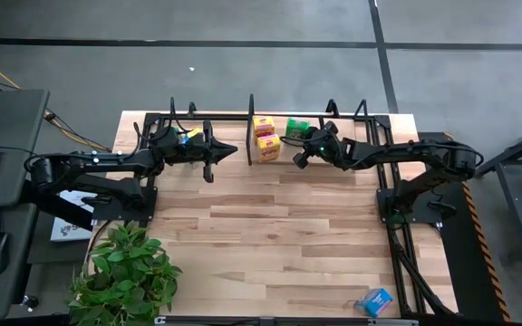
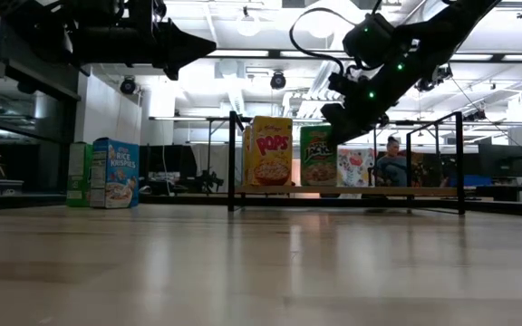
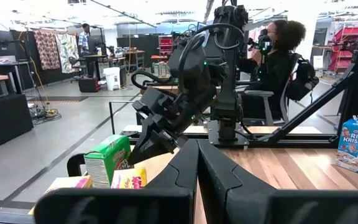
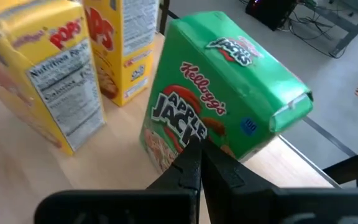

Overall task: Stack cereal on shelf
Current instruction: Put the bottom green cereal box on the shelf, then put the green cereal box on the shelf

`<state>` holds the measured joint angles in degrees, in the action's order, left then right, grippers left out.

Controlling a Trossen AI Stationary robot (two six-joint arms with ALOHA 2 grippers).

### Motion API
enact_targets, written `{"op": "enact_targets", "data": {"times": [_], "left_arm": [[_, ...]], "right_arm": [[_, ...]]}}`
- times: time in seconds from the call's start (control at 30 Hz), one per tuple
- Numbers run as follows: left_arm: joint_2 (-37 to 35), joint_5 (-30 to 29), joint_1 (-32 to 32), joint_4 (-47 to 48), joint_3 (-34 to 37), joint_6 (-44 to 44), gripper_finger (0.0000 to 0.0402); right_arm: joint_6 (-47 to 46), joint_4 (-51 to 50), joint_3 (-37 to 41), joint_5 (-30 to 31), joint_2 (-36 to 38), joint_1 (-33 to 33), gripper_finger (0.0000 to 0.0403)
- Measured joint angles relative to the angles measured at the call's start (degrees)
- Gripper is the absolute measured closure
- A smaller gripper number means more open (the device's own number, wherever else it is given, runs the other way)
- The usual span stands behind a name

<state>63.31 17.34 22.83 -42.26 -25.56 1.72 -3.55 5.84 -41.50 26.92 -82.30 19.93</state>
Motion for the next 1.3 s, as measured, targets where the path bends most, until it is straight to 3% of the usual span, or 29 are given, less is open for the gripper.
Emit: {"op": "enact_targets", "data": {"times": [0.23, 0.43, 0.6, 0.7, 0.9, 1.03, 1.13, 1.3], "left_arm": [[0.00, 0.00, 0.00, 0.08, 0.00, 0.00, 0.0402], [0.00, 0.00, 0.00, 0.51, 0.00, 0.00, 0.0401], [0.00, 0.00, 0.01, 0.84, 0.00, 0.00, 0.0402], [0.00, 0.00, 0.00, 0.90, 0.00, 0.00, 0.0401], [0.00, 0.00, 0.00, 0.90, 0.00, -0.13, 0.0402], [0.00, 0.00, 0.00, 0.90, 0.00, -2.50, 0.0401], [0.00, -0.06, 0.00, 0.68, 0.00, -4.36, 0.0401], [0.00, -8.00, -0.31, -0.06, -0.02, -4.66, 0.0378]], "right_arm": [[0.93, -0.42, 0.00, -1.16, 0.00, -0.02, 0.0403], [0.79, -2.50, 0.00, -12.70, 3.78, -2.45, 0.0403], [-1.41, -5.80, 0.00, -21.79, 12.56, -7.14, 0.0403], [-1.39, -6.74, 0.00, -23.69, 18.35, -11.20, 0.0403], [1.03, -4.62, 3.26, -17.84, 24.66, -19.68, 0.0403], [4.07, 4.20, 9.16, -11.60, 24.96, -23.31, 0.0403], [6.35, 13.59, 13.06, -10.25, 24.94, -23.96, 0.0403], [11.24, 22.93, 15.34, -10.43, 24.94, -23.68, 0.0402]]}}
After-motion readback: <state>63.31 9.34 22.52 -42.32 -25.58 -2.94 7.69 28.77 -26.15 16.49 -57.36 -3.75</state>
